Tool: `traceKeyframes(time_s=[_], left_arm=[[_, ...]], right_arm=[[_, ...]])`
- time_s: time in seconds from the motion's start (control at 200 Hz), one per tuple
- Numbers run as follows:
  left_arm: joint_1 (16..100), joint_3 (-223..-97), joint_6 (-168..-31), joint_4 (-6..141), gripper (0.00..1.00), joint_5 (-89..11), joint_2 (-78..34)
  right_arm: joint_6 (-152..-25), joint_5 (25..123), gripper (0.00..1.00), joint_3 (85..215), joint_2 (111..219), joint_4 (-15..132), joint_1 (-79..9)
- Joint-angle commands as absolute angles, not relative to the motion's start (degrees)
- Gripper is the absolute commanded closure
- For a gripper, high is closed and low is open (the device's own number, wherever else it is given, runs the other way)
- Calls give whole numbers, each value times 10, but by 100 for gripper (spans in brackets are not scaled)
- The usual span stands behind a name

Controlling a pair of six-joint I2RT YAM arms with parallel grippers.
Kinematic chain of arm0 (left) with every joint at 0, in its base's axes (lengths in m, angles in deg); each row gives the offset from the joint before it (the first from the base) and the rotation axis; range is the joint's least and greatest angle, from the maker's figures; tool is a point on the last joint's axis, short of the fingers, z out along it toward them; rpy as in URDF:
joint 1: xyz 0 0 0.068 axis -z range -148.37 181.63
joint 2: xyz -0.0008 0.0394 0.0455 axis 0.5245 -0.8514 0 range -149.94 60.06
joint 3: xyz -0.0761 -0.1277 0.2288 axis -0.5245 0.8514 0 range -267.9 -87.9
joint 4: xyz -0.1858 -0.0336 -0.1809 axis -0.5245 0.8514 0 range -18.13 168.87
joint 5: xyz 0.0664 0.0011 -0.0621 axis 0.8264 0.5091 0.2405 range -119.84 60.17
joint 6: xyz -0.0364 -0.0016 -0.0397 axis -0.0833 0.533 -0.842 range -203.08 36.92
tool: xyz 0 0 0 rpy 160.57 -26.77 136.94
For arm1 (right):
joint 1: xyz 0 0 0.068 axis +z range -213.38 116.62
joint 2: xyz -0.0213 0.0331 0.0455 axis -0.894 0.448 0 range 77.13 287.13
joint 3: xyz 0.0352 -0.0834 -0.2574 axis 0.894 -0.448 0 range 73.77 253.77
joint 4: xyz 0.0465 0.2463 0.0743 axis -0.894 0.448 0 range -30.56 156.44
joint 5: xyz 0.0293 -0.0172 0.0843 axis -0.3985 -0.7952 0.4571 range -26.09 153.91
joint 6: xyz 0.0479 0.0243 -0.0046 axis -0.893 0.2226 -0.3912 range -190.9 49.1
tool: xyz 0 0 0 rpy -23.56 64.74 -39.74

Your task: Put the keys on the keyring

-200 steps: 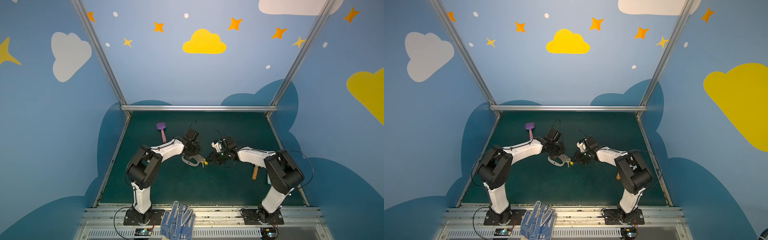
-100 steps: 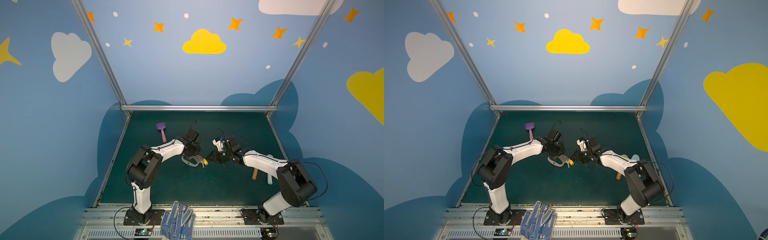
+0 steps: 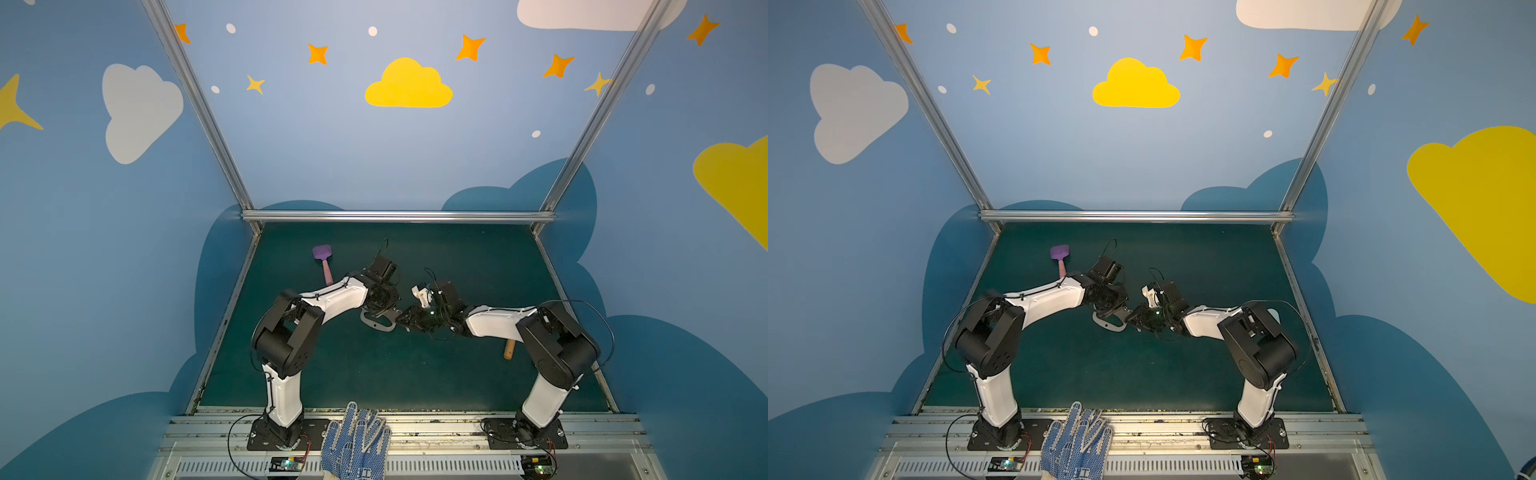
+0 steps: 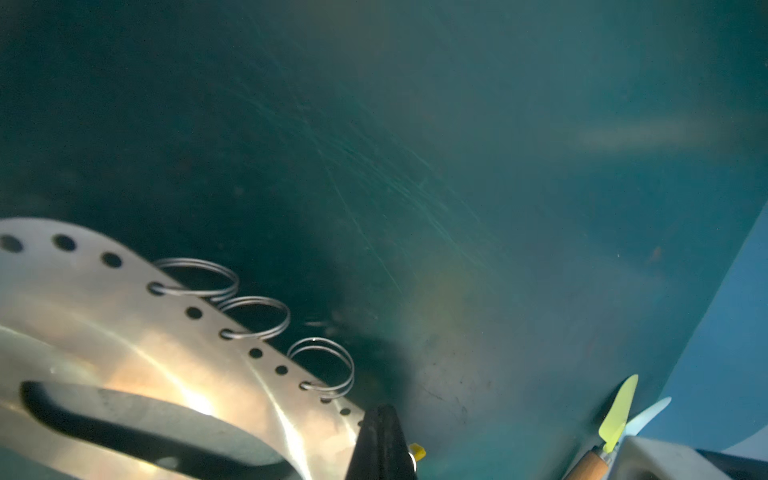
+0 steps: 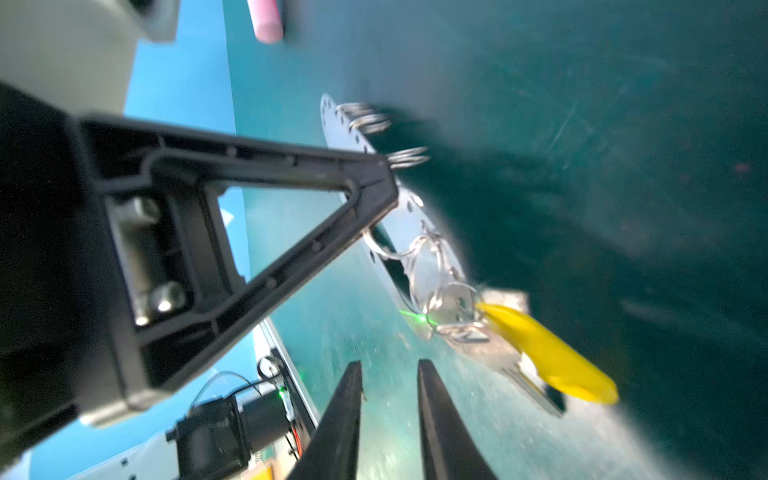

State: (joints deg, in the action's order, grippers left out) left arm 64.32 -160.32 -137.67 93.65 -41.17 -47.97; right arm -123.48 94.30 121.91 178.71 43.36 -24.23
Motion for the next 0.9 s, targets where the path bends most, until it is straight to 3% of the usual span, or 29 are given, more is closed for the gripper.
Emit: traceKeyframes(time_s=[0.0, 0.255, 0.631, 0.736, 0.896], left_arm=[[639, -1613, -1394, 952, 96, -393, -493], [637, -1612, -1404, 951, 96, -393, -488], [636, -1611, -1412, 944, 96, -405, -484], [637, -1608, -1413, 942, 96, -408, -481], [636, -1607, -1414, 938, 96, -411, -479]], right_arm=[[-1271, 912, 72, 1222, 1796, 401, -236], [-1283, 887, 76, 1246, 1807, 422, -236], [-1293, 857, 71, 1269, 1818, 451, -236], [-1292, 854, 74, 1274, 1821, 454, -236], [-1292, 860, 89, 1284, 1835, 453, -235]])
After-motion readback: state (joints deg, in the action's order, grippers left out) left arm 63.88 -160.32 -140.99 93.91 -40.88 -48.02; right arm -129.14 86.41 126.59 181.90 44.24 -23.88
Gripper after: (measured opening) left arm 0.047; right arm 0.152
